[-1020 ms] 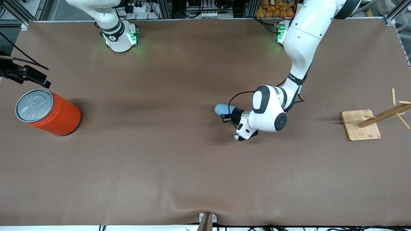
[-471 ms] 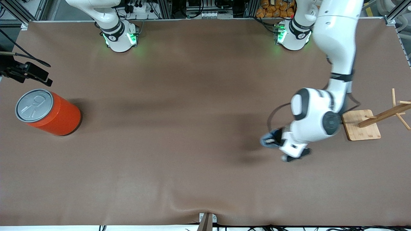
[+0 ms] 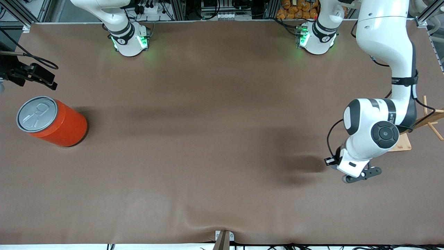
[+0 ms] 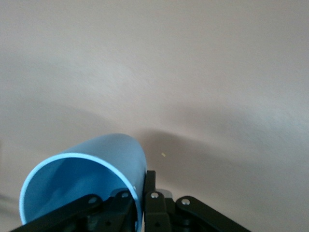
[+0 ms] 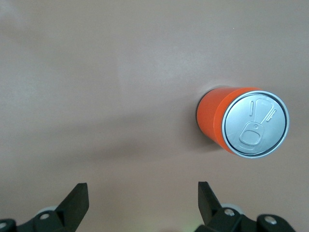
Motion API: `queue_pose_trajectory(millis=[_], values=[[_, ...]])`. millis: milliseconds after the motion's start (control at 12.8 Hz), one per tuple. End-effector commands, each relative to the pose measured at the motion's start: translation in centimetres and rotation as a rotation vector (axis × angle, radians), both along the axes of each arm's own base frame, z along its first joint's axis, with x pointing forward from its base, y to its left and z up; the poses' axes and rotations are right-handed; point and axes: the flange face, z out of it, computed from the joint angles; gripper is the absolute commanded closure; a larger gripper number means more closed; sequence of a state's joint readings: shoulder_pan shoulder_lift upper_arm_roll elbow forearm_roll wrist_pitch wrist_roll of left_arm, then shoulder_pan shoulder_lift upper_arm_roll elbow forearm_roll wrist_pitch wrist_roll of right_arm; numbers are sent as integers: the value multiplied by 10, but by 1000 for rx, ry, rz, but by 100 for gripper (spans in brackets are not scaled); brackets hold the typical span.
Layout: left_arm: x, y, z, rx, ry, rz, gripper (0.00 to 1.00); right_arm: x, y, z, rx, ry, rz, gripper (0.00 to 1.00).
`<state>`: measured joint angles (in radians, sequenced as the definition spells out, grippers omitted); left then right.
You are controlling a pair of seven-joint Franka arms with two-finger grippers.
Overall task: Flip cup
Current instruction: 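Lift and rotate the blue cup upright with the left gripper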
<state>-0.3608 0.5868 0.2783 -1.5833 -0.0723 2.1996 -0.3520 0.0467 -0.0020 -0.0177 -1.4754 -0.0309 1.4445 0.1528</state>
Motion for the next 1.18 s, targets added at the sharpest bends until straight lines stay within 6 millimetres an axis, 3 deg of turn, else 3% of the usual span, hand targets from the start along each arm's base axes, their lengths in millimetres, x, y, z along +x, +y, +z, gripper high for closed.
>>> queue_pose_trajectory(millis=[0, 314, 706, 941, 1020, 1098], values=[[11, 13, -7, 36, -53, 2, 100, 2, -3, 3, -9, 3, 0, 0], [9, 11, -13, 35, -48, 6, 100, 0, -3, 3, -9, 9, -4, 0], [-11, 5, -43, 41, 27, -1, 100, -2, -3, 2, -10, 29, 0, 0], [-17, 6, -49, 41, 60, -4, 100, -3, -1, 4, -10, 29, 3, 0], [-17, 7, -46, 41, 59, -7, 91, -4, -1, 3, -10, 32, 5, 0], [-16, 11, -42, 29, 54, 8, 69, -4, -2, 3, -9, 32, 3, 0]])
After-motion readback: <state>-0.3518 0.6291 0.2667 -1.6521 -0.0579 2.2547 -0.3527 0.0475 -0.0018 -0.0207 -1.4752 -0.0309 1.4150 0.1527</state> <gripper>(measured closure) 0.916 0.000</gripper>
